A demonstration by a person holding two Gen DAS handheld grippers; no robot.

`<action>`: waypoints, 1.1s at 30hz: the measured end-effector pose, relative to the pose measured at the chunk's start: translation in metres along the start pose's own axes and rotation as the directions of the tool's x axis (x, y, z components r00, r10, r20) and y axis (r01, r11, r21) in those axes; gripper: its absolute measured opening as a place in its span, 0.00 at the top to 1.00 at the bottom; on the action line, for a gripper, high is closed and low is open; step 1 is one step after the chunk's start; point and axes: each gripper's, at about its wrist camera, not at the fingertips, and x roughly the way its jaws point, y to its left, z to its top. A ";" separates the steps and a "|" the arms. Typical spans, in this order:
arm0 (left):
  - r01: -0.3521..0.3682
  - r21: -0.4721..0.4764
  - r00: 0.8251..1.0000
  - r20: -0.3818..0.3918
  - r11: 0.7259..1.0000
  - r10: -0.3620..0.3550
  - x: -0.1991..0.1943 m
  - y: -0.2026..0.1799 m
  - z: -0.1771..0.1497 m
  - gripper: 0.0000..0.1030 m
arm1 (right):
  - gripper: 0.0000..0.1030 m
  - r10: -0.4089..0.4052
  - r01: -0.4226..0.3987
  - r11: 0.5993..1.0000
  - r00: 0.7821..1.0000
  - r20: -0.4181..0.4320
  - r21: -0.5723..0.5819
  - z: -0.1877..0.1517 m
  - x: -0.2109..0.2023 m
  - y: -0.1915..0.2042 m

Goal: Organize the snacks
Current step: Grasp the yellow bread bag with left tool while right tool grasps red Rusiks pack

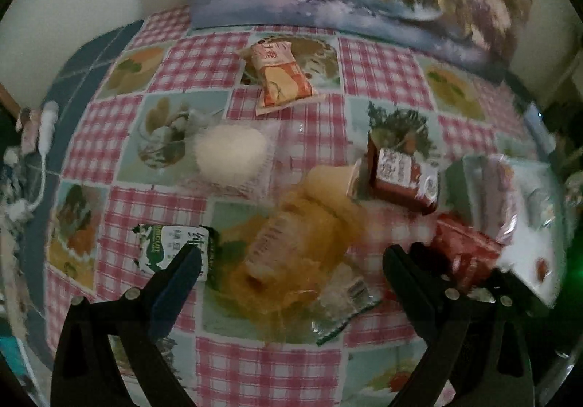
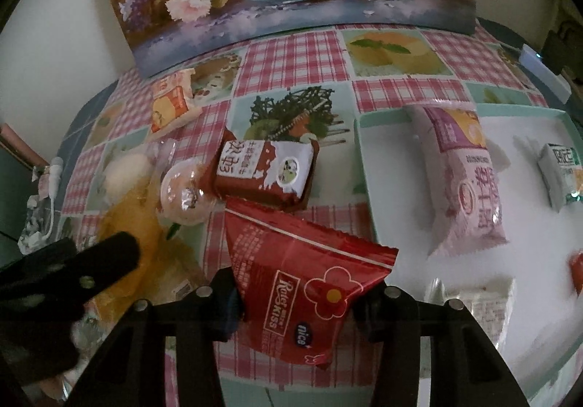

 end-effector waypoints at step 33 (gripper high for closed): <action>0.038 -0.168 0.996 -0.072 0.985 -0.050 0.044 0.027 -0.001 0.32 | 0.51 0.046 -0.044 0.996 0.998 -0.034 0.077 -0.007 -0.004 -0.010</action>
